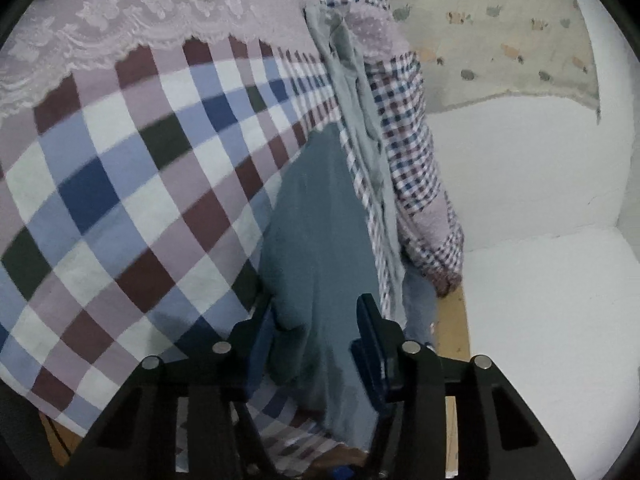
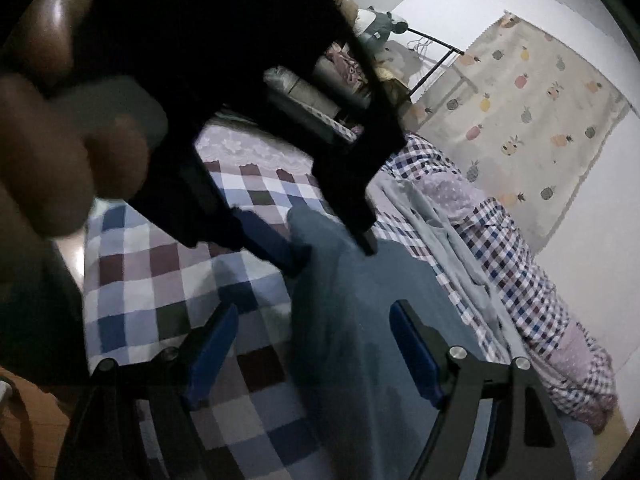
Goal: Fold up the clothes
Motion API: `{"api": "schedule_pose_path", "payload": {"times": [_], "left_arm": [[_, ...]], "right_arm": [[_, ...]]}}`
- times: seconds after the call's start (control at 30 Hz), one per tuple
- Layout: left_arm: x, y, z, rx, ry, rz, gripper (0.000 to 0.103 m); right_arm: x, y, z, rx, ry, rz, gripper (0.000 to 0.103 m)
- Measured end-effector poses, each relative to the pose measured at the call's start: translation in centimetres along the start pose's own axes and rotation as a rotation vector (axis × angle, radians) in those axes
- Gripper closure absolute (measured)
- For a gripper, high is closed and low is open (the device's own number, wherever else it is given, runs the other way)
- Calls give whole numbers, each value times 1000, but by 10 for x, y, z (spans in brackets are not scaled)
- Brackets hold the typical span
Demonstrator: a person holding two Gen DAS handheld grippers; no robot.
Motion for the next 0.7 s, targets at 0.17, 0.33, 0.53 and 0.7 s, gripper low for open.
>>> {"api": "schedule_pose_path", "payload": {"times": [0.17, 0.33, 0.53, 0.7], "left_arm": [[8, 4, 10, -7, -47, 19, 63], [12, 5, 6, -3, -50, 25, 63], [8, 12, 4, 37, -38, 31, 53], [6, 1, -13, 15, -16, -8, 36]], "right_arm": [[-1, 1, -20, -30, 47, 14, 41], [-2, -8, -35, -35, 89, -29, 59], [10, -28, -33, -16, 98, -139, 99], [21, -37, -23, -7, 67, -175, 99]]}}
Point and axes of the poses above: each gripper's, at about its wrist camera, not at the fingertips, and z roughly against the way its jaws point, y to its left, x to its top, the point moved 4 cm from there along -z, roughly the way its jaws point, and after that the axes turned 15 degrees about -z, right-handed, at the moved point
